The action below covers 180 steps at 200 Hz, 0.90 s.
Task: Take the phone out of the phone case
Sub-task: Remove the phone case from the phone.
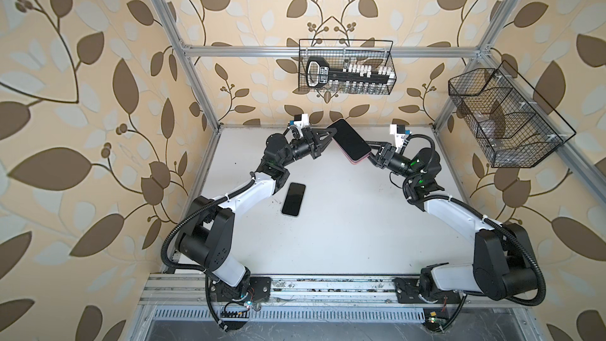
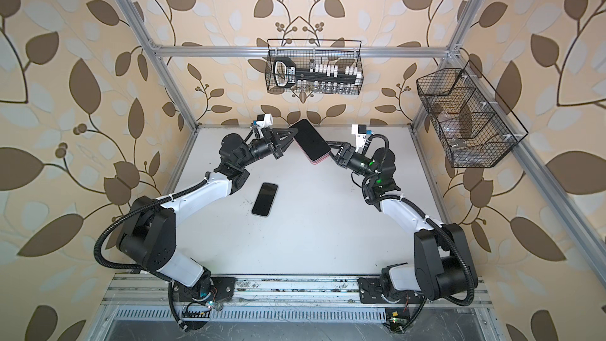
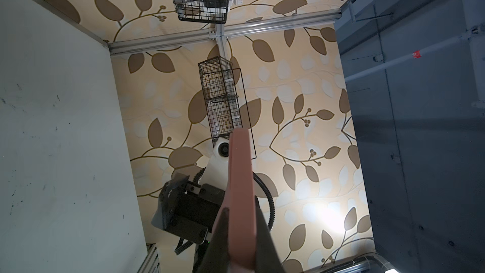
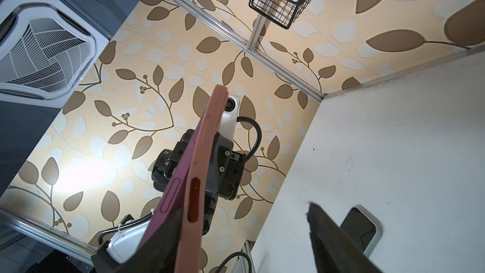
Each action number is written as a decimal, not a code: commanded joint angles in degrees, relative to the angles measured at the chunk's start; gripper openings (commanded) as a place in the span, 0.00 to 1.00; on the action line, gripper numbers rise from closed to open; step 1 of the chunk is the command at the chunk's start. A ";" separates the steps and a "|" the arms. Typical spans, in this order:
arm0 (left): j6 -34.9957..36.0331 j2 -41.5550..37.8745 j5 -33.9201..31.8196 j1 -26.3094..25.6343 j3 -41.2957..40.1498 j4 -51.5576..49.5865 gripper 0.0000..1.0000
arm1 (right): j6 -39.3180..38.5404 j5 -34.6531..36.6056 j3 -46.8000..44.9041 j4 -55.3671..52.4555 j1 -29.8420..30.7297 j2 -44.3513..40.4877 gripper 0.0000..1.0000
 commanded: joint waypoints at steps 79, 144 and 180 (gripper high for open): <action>-1.33 2.43 2.74 1.46 6.53 6.66 0.00 | 4.70 -4.53 -3.69 3.20 -0.48 -1.88 0.57; -1.89 2.63 3.03 1.51 4.65 7.58 0.00 | 7.07 -4.26 -3.03 7.07 -1.54 -1.03 0.44; -1.63 3.18 2.68 1.52 4.34 7.54 0.00 | 9.55 -3.88 -3.16 9.70 -1.40 -0.87 0.36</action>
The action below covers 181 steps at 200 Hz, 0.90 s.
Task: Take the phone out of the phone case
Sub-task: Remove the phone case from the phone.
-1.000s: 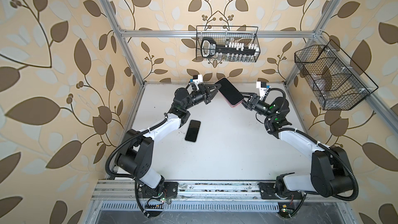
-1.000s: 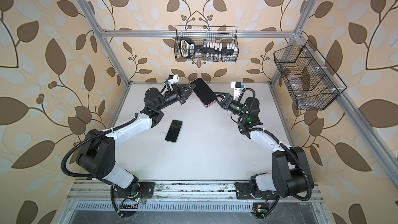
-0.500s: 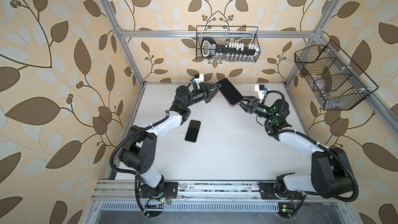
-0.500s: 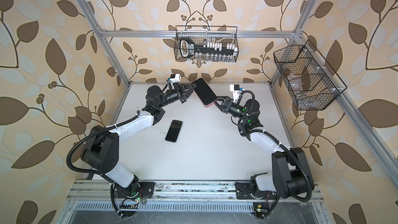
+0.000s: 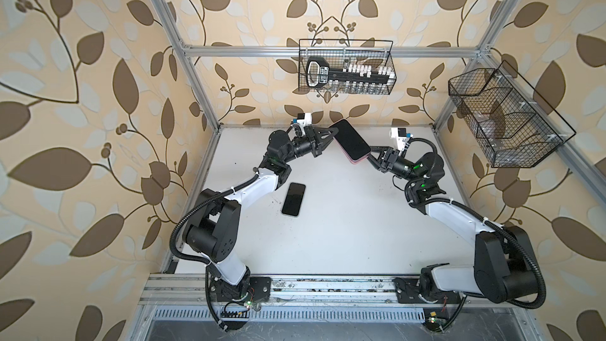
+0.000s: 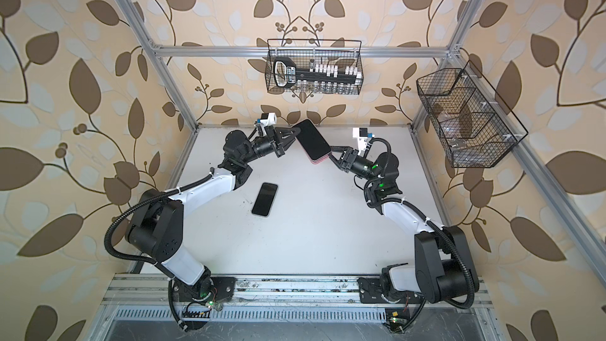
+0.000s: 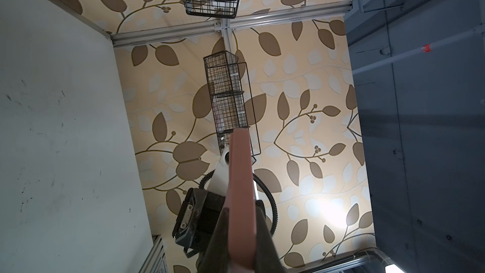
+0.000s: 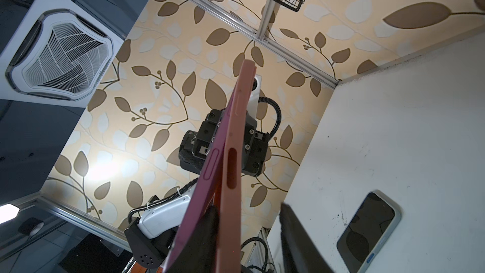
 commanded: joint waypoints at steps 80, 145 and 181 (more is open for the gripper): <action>-2.47 1.82 -0.12 0.70 3.69 8.24 0.00 | 3.42 -0.37 -0.45 2.83 1.45 0.19 0.24; -2.96 3.11 -0.28 0.75 3.52 9.12 0.00 | 3.91 0.33 -0.55 2.83 1.62 0.45 0.15; -3.29 3.60 -0.12 0.71 3.64 9.14 0.00 | 4.53 1.24 -1.01 2.83 1.61 0.35 0.10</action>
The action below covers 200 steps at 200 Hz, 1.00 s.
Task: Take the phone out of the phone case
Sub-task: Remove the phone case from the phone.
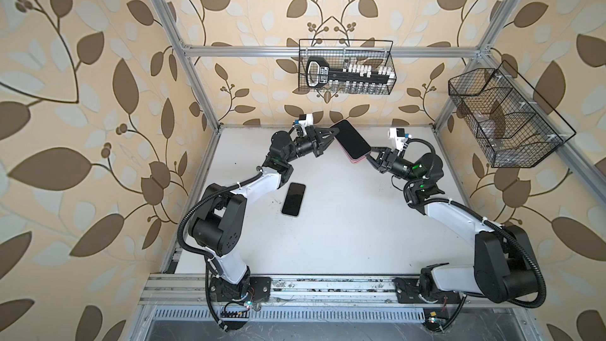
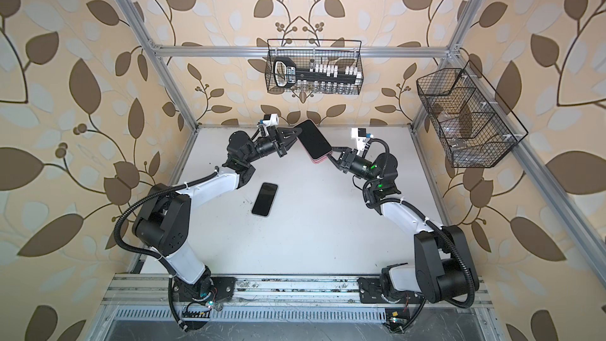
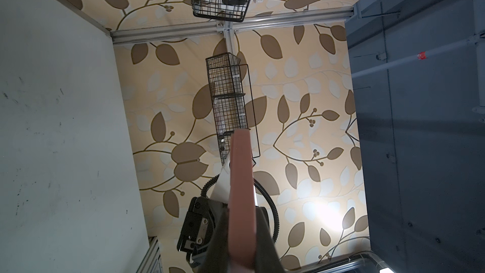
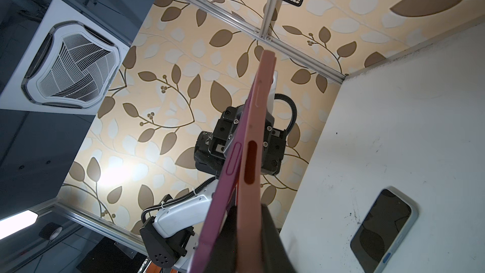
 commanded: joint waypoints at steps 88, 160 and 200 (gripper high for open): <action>-0.06 -0.67 -0.21 0.75 2.47 3.63 0.04 | 7.83 3.79 -3.58 5.17 0.41 0.89 0.00; 1.12 -1.95 -0.12 0.70 2.31 2.00 0.24 | 10.83 4.94 -4.47 6.85 0.24 0.83 0.00; 1.14 -2.13 -0.12 0.72 2.11 1.83 0.37 | 13.28 5.38 -4.99 9.64 0.21 1.41 0.00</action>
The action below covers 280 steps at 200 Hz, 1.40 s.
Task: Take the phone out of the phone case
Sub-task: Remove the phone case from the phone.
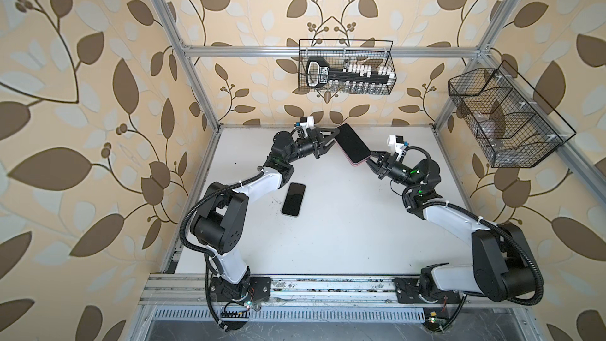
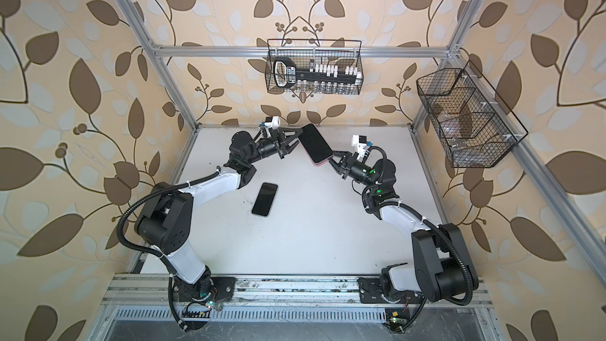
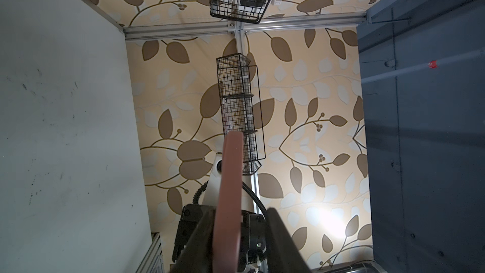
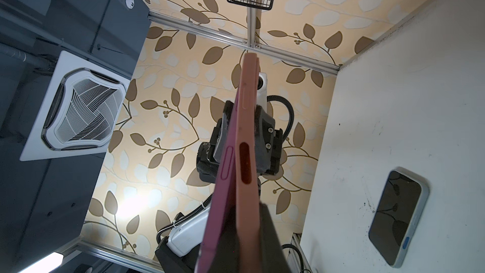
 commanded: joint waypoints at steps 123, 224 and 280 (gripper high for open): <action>3.70 -4.08 -0.09 0.70 1.19 0.27 0.67 | 8.02 2.50 -1.66 12.23 -0.42 2.91 0.00; 6.11 -5.05 0.25 0.66 0.66 -2.87 0.76 | 10.45 3.00 -1.48 15.56 -0.43 4.13 0.00; 8.97 -6.47 0.25 0.61 0.01 -6.94 0.91 | 11.50 3.18 -1.24 17.33 -0.50 5.02 0.00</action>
